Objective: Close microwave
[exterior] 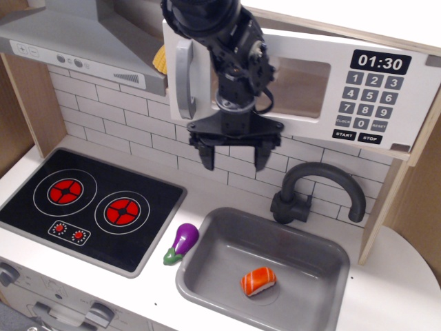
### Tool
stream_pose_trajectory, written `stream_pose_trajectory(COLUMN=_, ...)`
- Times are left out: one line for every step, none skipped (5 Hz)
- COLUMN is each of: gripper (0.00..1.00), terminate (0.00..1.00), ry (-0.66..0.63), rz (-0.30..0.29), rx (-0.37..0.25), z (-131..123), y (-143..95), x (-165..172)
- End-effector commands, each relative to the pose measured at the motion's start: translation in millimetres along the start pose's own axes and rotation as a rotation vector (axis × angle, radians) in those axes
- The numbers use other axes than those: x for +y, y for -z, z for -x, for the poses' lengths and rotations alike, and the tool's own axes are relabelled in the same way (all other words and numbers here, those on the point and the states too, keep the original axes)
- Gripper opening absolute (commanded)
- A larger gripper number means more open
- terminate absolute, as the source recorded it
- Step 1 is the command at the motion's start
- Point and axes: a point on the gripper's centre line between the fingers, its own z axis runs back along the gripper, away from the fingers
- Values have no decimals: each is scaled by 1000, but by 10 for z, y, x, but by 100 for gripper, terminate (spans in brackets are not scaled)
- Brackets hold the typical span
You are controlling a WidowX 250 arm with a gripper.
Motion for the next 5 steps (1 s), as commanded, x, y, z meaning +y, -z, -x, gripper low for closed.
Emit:
stream_pose_trajectory(gripper=100, terminate=0, ry=-64, rz=23, rx=-27, z=-324, y=-62, x=5)
stream_pose_trajectory(gripper=100, terminate=0, ry=-95, rz=25, rx=-17, z=-418, y=-29, x=18)
stream_pose_trajectory(gripper=100, terminate=0, ry=-105, rz=16, rx=-15, z=-465, y=-7, x=17)
stream_pose_trajectory(gripper=100, terminate=0, ry=-116, rz=13, rx=-18, z=-505, y=10, x=27)
stream_pose_trajectory(gripper=100, terminate=0, ry=-125, rz=11, rx=-21, z=-522, y=8, x=21)
